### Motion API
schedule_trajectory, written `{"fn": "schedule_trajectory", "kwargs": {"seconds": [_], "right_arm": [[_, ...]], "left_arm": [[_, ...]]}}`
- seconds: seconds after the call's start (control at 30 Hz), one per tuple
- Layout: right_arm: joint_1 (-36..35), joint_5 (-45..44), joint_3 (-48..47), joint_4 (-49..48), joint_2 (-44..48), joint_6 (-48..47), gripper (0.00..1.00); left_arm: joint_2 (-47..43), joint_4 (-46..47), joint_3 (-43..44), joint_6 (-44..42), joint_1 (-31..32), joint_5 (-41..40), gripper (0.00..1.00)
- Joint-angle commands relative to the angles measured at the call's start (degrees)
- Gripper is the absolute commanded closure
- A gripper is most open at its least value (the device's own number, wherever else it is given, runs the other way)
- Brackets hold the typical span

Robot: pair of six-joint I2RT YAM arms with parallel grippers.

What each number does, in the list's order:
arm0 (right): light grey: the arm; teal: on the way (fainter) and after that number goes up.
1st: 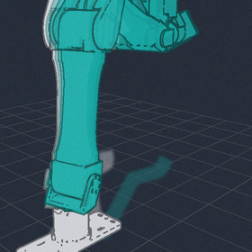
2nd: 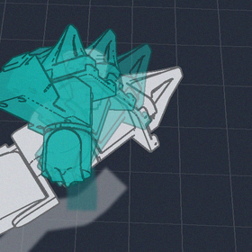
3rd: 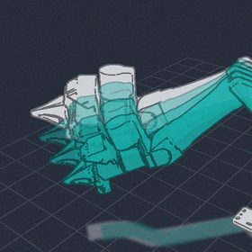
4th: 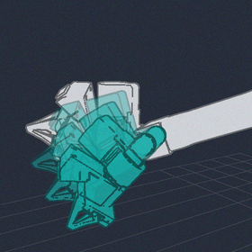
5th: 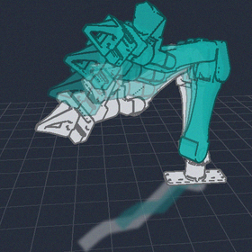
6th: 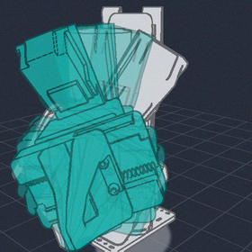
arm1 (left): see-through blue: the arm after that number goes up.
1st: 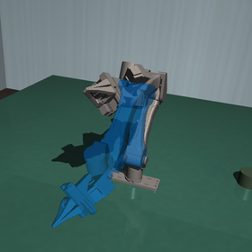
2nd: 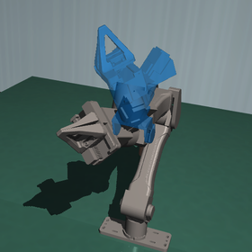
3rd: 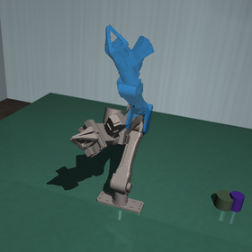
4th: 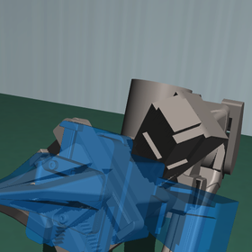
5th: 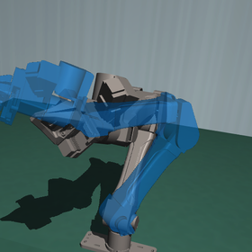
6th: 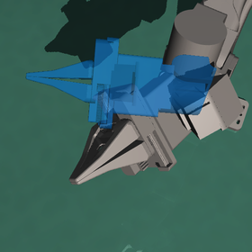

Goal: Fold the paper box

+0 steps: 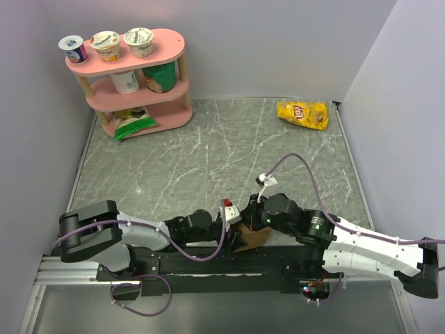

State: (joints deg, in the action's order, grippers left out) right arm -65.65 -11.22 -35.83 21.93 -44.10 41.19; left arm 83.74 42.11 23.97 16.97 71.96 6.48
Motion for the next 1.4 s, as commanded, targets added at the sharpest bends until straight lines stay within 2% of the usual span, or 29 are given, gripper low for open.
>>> {"fn": "schedule_trajectory", "kwargs": {"seconds": [0.0, 0.2, 0.47, 0.57, 0.6, 0.67, 0.7, 0.77, 0.8, 0.9, 1.03, 1.13, 1.17, 1.23, 1.37], "right_arm": [[-2.0, 1.6, 1.0, -4.1, -0.3, 1.0, 1.0], [-5.7, -0.8, 0.2, -2.4, -2.7, 1.7, 1.0], [-9.0, -2.7, -1.6, -0.2, -5.0, 1.4, 1.0], [-9.1, -4.4, -3.1, 4.1, -4.0, 2.2, 0.83], [-9.1, -6.0, -4.6, 5.6, -3.5, 2.2, 0.72], [-9.0, -7.5, -6.1, 8.6, -1.4, 1.8, 0.57], [-9.0, -8.1, -7.5, 11.1, -0.6, 0.8, 0.41], [-9.0, -9.6, -8.6, 13.7, 2.0, 0.0, 0.29], [-9.0, -9.8, -9.3, 15.7, 3.0, -0.8, 0.16], [-8.9, -11.3, -10.0, 17.8, 7.7, -1.5, 0.04], [-5.6, -12.9, -11.0, 24.3, 13.2, -2.2, 0.04], [0.1, -9.4, -11.2, 27.7, 14.2, -3.0, 0.05], [1.7, -5.1, -10.8, 28.2, 14.3, -4.4, 0.05], [5.5, -2.1, -9.4, 28.2, 14.3, -4.9, 0.07], [6.8, 1.5, -7.5, 24.7, 13.2, -7.2, 0.14]], "left_arm": [[0.9, -0.5, 1.3, 3.1, -1.9, 7.7, 0.58], [1.6, 2.6, 0.2, 6.0, -5.8, 11.7, 0.58], [1.5, 4.4, -0.7, 5.3, -8.0, 15.5, 0.59], [1.0, 7.5, -3.0, 4.0, -8.0, 15.6, 0.59], [0.9, 7.6, -3.8, 3.4, -8.0, 15.6, 0.59], [0.3, 6.4, -4.3, 1.5, -7.9, 15.1, 0.59], [0.0, 5.3, -4.6, 1.0, -8.0, 14.6, 0.59], [-1.0, 4.7, -5.1, -0.1, -7.9, 14.4, 0.59], [-1.4, 4.1, -5.2, -0.2, -7.9, 14.3, 0.59], [-3.5, 4.7, -6.5, -0.6, -7.7, 13.9, 0.59], [-7.5, 6.0, -8.8, -0.6, -7.7, 14.0, 0.59], [-11.5, 5.9, -10.3, 0.1, -7.6, 15.2, 0.59], [-13.3, 5.4, -10.6, 0.3, -7.6, 15.8, 0.59], [-15.3, 4.5, -11.2, 0.6, -7.5, 16.1, 0.59], [-20.5, 0.5, -11.8, 0.2, -7.5, 16.4, 0.59]]}}
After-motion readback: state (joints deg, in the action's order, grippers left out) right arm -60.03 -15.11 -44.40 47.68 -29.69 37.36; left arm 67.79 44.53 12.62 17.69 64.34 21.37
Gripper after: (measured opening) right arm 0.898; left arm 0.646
